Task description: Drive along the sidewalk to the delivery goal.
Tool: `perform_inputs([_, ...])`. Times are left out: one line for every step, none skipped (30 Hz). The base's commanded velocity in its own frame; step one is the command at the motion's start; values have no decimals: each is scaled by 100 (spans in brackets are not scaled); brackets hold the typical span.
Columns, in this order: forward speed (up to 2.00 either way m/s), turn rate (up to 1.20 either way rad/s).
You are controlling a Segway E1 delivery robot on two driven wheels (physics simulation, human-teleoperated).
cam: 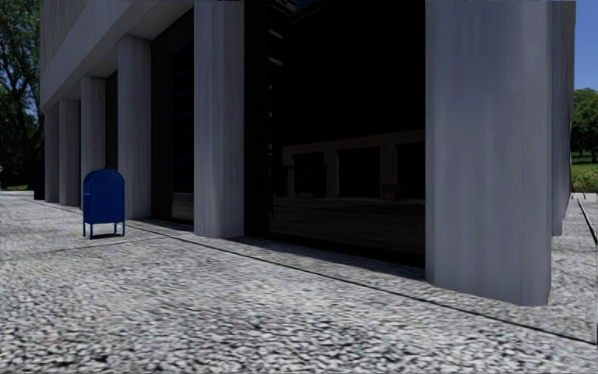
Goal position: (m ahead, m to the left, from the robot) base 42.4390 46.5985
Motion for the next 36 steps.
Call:
perform_inputs([157,66])
perform_inputs([157,66])
perform_inputs([157,66])
perform_inputs([157,66])
perform_inputs([157,67])
perform_inputs([157,67])
perform_inputs([157,67])
perform_inputs([157,67])
perform_inputs([157,67])
perform_inputs([157,67])
perform_inputs([157,67])
perform_inputs([157,67])
perform_inputs([157,67])
perform_inputs([158,67])
perform_inputs([160,67])
perform_inputs([160,67])
perform_inputs([163,67])
perform_inputs([200,67])
perform_inputs([200,67])
perform_inputs([200,67])
perform_inputs([200,67])
perform_inputs([200,67])
perform_inputs([200,67])
perform_inputs([200,67])
perform_inputs([200,67])
perform_inputs([200,67])
perform_inputs([200,67])
perform_inputs([200,67])
perform_inputs([200,67])
perform_inputs([200,67])
perform_inputs([200,67])
perform_inputs([200,67])
perform_inputs([200,67])
perform_inputs([200,67])
perform_inputs([200,67])
perform_inputs([200,67])
